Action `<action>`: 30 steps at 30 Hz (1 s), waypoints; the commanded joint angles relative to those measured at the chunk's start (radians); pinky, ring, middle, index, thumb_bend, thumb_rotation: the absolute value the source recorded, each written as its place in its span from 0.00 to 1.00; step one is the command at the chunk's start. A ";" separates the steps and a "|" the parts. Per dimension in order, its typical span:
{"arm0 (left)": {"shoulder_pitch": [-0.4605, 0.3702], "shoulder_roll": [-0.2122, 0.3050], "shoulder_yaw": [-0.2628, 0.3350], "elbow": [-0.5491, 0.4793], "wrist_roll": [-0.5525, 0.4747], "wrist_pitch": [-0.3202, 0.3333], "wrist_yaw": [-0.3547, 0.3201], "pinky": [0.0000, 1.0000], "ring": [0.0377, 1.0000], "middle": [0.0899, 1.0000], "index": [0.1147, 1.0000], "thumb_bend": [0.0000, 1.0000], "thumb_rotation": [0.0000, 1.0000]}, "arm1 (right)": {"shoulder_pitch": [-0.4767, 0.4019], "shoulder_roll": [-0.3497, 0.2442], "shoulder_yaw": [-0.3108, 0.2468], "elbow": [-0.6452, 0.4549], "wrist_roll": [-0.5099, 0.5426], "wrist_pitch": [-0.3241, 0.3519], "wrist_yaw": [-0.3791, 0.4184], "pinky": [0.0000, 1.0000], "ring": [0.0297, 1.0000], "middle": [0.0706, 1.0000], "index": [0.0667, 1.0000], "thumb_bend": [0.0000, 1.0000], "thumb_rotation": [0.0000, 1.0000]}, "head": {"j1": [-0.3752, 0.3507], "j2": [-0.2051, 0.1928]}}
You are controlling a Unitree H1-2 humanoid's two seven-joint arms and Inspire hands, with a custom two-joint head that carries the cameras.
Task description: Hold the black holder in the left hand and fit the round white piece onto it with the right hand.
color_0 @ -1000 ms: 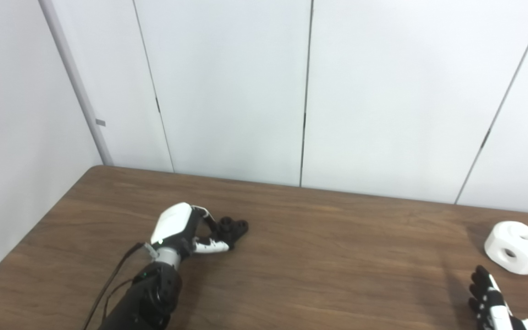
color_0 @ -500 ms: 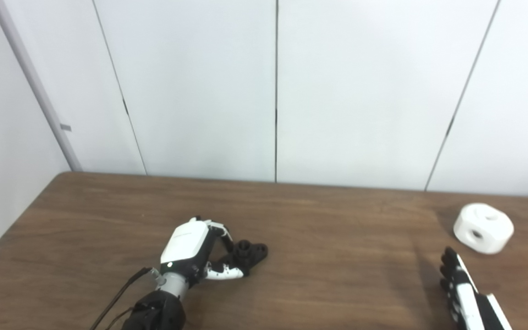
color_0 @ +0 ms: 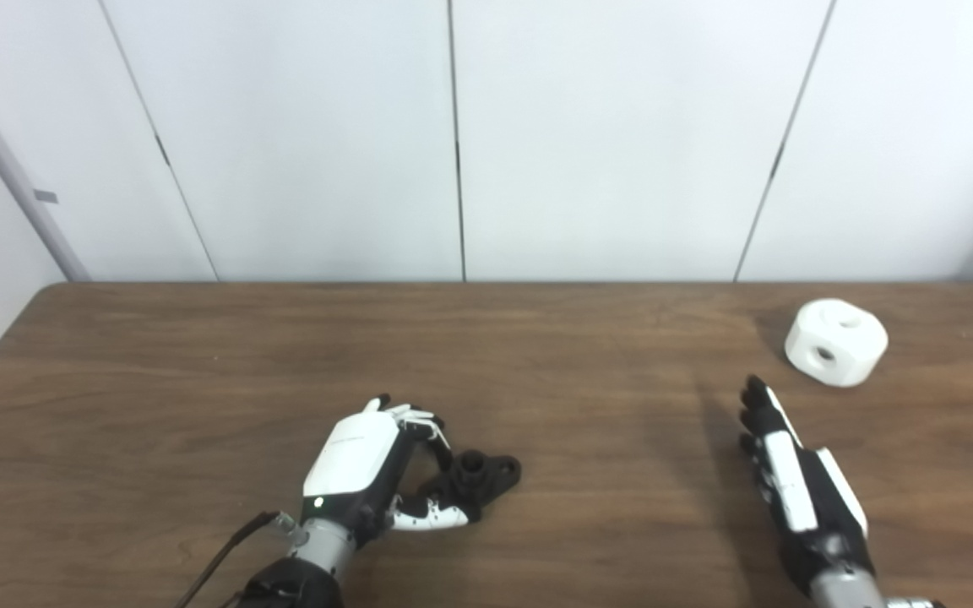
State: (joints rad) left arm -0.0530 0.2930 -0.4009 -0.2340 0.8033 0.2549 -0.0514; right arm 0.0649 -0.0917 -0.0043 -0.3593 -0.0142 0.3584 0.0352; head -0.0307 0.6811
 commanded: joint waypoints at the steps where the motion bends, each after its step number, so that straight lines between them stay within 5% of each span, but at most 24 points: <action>1: 0.019 -0.005 -0.017 -0.038 0.035 -0.036 -0.001 1.00 0.87 0.76 0.42 0.52 0.05 | -0.027 -0.003 -0.002 -0.053 -0.003 0.001 0.001 1.00 1.00 1.00 1.00 0.67 1.00 | -0.008 0.009; 15: 0.129 -0.049 -0.051 -0.053 0.084 -0.142 0.041 1.00 0.88 0.77 0.42 0.52 0.05 | -0.022 -0.008 -0.026 -0.114 0.010 0.064 0.004 1.00 1.00 1.00 1.00 0.69 1.00 | -0.051 0.064; 30: 0.158 -0.073 -0.050 -0.031 0.110 -0.187 0.064 1.00 0.88 0.76 0.42 0.52 0.05 | -0.019 -0.026 -0.044 -0.140 -0.021 0.088 -0.006 1.00 1.00 0.99 1.00 0.68 1.00 | -0.080 0.078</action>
State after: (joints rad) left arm 0.1015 0.2199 -0.4423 -0.2720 0.8961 0.0968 0.0187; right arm 0.0656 -0.1043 -0.0391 -0.4599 -0.0270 0.4638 0.0350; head -0.1089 0.7578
